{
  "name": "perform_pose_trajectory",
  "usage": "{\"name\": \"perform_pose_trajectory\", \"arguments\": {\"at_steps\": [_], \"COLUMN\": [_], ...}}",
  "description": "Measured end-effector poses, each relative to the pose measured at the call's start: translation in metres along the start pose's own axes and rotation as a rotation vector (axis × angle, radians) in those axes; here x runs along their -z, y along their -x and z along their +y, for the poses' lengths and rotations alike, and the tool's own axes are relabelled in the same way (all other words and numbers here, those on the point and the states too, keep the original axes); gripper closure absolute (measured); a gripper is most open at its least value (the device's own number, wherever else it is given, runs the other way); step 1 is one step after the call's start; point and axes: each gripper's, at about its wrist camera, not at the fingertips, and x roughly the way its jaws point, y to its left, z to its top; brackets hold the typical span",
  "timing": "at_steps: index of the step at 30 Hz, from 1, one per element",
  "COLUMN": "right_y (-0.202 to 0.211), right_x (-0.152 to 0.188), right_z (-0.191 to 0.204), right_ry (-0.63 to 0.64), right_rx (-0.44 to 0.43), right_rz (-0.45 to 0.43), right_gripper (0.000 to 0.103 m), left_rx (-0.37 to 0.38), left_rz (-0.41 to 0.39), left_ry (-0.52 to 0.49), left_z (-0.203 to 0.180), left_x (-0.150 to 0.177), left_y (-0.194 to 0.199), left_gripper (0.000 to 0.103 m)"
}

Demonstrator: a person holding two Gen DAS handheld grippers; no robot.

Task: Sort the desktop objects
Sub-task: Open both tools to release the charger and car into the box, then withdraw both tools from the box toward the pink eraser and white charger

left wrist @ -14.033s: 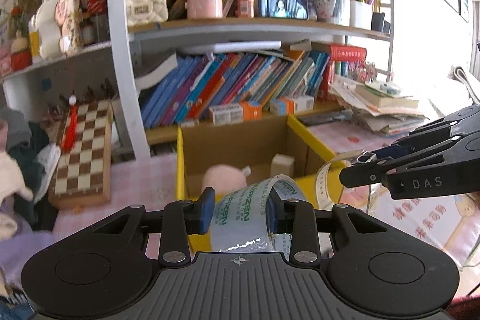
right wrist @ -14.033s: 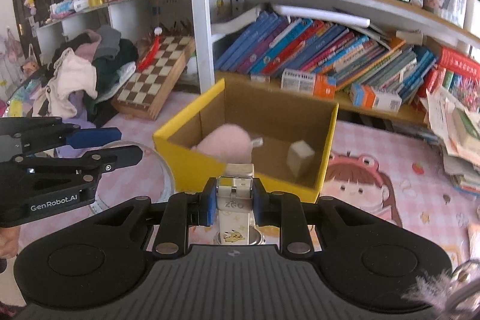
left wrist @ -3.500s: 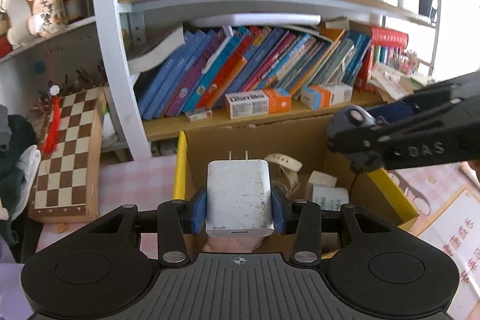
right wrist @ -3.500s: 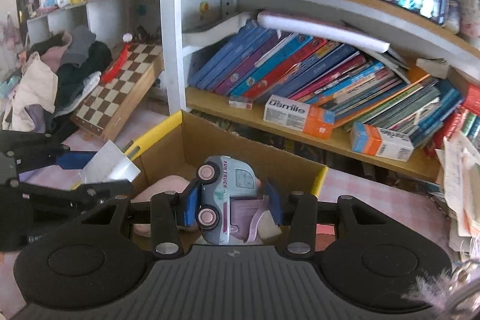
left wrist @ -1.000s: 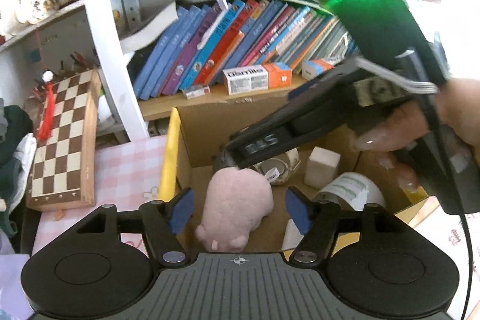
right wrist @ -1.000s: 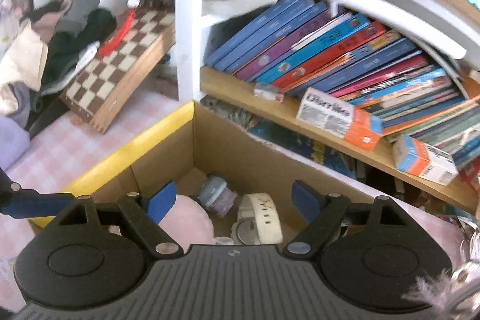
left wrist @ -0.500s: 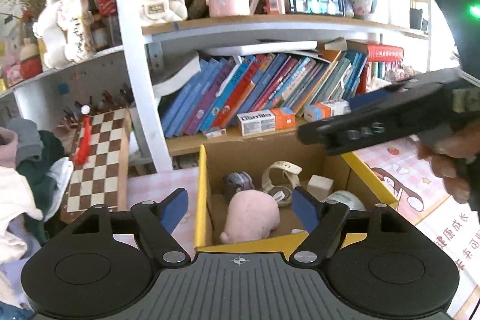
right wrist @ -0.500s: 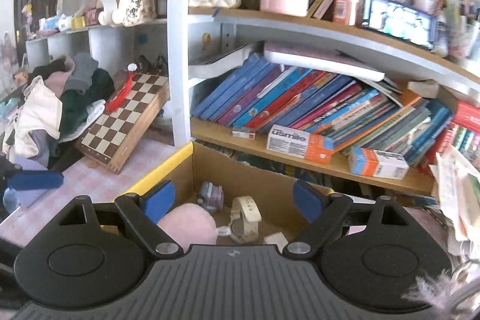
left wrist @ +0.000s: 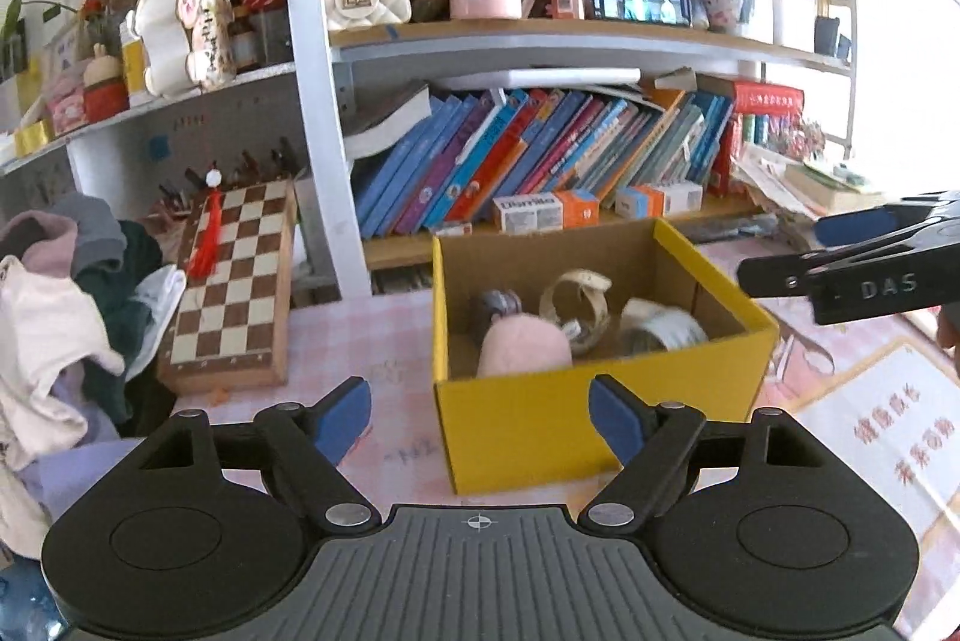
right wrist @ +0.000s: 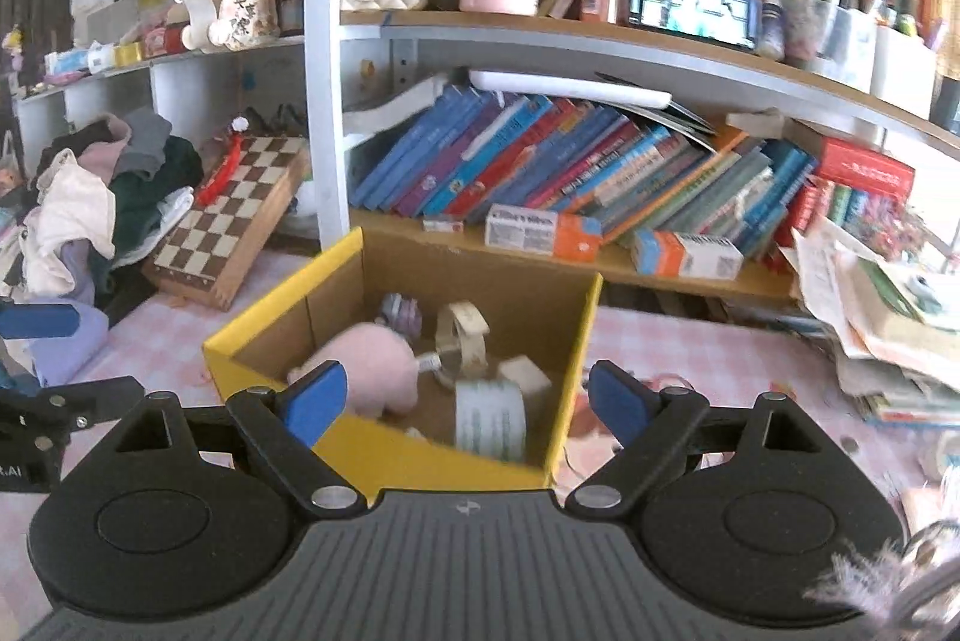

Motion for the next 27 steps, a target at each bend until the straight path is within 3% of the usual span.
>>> {"name": "perform_pose_trajectory", "arguments": {"at_steps": [13,27], "right_y": [0.045,0.058], "right_x": [0.06,0.102], "right_z": [0.025,0.057], "right_ry": [-0.003,-0.008], "right_rx": [0.079,0.082], "right_rz": [0.076,0.203], "right_gripper": [0.015,0.014], "left_rx": [0.015,0.036], "left_rz": [0.053,0.125], "left_ry": [-0.025,-0.05], "left_z": [0.0,-0.007], "left_x": [0.042,0.07], "left_y": [0.031,0.046], "left_gripper": [0.021,0.02]}}
